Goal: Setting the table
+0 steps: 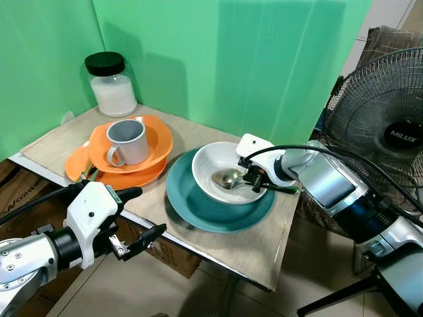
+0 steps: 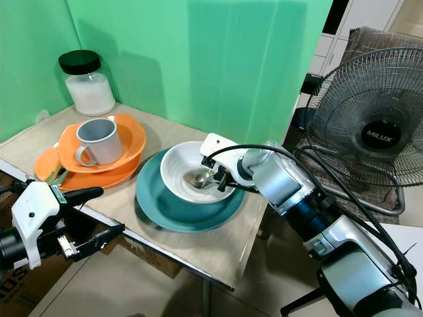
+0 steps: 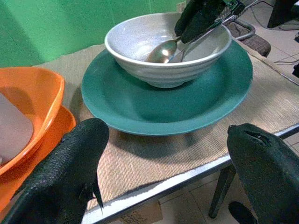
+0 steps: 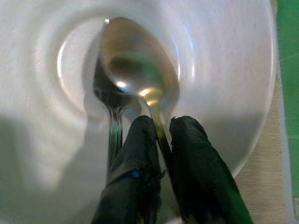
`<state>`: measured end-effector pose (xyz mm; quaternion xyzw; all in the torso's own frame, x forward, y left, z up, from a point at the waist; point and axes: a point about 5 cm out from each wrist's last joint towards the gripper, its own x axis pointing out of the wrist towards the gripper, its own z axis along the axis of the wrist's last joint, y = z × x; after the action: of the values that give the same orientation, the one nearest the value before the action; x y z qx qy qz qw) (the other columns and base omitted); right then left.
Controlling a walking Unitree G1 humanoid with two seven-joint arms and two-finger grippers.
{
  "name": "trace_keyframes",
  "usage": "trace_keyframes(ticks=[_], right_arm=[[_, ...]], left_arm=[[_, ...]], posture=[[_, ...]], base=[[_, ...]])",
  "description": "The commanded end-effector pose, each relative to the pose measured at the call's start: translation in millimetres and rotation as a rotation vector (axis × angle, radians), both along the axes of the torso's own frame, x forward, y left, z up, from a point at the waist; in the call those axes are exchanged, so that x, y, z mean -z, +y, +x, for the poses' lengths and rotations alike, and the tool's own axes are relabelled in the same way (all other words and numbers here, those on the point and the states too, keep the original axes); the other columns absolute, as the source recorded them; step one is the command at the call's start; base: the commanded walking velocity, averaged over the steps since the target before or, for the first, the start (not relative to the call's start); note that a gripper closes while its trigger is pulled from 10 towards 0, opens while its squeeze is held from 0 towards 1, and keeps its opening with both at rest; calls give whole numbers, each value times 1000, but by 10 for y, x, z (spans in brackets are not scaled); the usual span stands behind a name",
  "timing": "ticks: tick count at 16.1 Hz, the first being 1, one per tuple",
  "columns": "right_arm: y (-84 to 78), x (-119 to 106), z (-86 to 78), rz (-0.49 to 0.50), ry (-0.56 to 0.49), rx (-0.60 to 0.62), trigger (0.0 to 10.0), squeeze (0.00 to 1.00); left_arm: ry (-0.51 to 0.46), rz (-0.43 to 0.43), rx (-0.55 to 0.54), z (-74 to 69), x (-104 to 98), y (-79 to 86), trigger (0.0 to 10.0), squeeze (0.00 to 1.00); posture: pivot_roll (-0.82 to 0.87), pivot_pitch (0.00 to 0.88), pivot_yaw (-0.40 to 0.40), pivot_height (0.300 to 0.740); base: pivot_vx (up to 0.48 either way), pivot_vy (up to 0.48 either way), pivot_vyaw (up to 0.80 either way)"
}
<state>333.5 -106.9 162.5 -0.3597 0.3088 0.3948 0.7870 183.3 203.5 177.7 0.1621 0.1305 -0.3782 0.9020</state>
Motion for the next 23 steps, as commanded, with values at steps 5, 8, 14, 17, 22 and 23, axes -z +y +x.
trace_keyframes(ticks=[5,8,14,17,22,23], right_arm=[[36,-68,-20,-30,-33,-47,667,0],[52,-82,-27,-27,-40,-54,0,0],[131,-414,20,140,-142,9,0,0],[30,-773,-62,381,-184,122,0,0],[-44,-835,-351,766,-289,263,10000,0],[-29,-818,-396,815,-282,286,10000,0]], left_arm=[[4,16,11,15,1,15,10000,0],[2,19,13,14,2,10,10000,0],[-30,20,1,30,-48,7,10000,0],[-101,-53,5,48,-174,-116,10000,0],[-154,-149,-58,201,-157,-443,10000,0],[-163,-151,-92,251,-147,-460,10000,0]], posture=[[-16,10,-1,740],[-17,10,0,740],[-8,6,-5,740],[-6,0,-14,740],[-42,0,19,740],[-44,0,22,740]], base=[[0,0,0],[0,0,0],[0,0,0],[0,0,0],[0,0,0],[0,0,0]])
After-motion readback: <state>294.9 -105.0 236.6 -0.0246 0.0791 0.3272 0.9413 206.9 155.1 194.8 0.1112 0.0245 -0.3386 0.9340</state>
